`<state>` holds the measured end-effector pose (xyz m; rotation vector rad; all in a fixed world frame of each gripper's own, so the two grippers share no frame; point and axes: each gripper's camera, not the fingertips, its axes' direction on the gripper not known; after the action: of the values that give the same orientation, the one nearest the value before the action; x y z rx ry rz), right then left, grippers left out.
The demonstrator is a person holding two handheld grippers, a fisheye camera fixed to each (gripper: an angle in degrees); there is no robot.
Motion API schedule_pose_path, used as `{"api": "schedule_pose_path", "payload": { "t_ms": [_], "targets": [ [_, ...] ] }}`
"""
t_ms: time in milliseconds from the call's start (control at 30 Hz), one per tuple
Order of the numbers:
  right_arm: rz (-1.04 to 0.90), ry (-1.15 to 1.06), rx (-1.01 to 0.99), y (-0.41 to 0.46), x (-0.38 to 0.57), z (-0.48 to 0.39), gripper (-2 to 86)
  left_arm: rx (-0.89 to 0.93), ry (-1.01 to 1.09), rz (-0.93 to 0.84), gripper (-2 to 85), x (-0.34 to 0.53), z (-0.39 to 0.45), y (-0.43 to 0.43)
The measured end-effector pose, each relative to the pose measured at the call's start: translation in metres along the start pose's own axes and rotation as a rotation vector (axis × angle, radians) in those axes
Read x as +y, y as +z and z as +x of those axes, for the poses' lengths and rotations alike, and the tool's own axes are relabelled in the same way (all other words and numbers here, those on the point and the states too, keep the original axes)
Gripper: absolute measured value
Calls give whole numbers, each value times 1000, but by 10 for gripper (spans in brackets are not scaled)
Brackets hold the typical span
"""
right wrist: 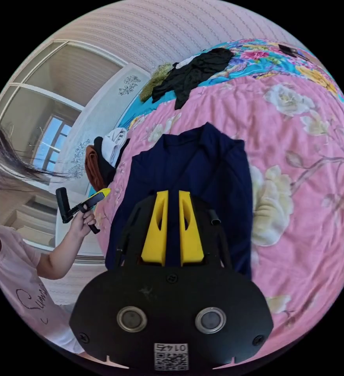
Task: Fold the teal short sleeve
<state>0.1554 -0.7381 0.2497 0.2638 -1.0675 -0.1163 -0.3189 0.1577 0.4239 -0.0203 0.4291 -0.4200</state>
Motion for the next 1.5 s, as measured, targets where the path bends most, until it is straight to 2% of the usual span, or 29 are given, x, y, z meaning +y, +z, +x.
{"api": "schedule_pose_path", "payload": {
  "t_ms": [67, 133, 200, 300, 400, 533, 667, 833, 967, 1067, 1233, 1500],
  "targets": [
    [21, 19, 124, -13, -9, 10, 80, 1, 3, 48, 69, -24, -4, 11],
    [17, 31, 227, -17, -25, 21, 107, -27, 35, -4, 106, -58, -3, 42],
    [-10, 3, 240, -13, -37, 25, 123, 22, 13, -108, 115, -80, -3, 72],
    [-159, -45, 250, 7, -48, 27, 117, 47, -31, -252, 84, -97, -3, 110],
    [-179, -63, 300, 7, -42, 28, 86, -2, -30, -248, 68, -98, 0, 113],
    [-180, -42, 224, -10, -32, 44, 50, 34, -35, -225, 55, -96, -4, 110],
    [-149, -45, 244, -27, -21, 53, 27, 62, -16, -221, 27, -96, -4, 106],
    [-81, 40, 119, -52, -9, 73, 15, 85, -10, -246, 1, -105, 0, 91],
    [-57, 22, 127, -69, -3, 72, 12, 32, 67, -228, -5, -114, 16, 70],
    [-3, -18, 132, -91, 10, 64, 11, 51, 72, -156, -6, -121, 25, 39],
    [193, -62, 69, -152, 42, 57, 11, 142, 106, 65, -6, -126, 46, -27],
    [113, -123, 35, -158, 124, 55, 12, 113, 143, 10, -5, -71, 70, -80]
  ]
}}
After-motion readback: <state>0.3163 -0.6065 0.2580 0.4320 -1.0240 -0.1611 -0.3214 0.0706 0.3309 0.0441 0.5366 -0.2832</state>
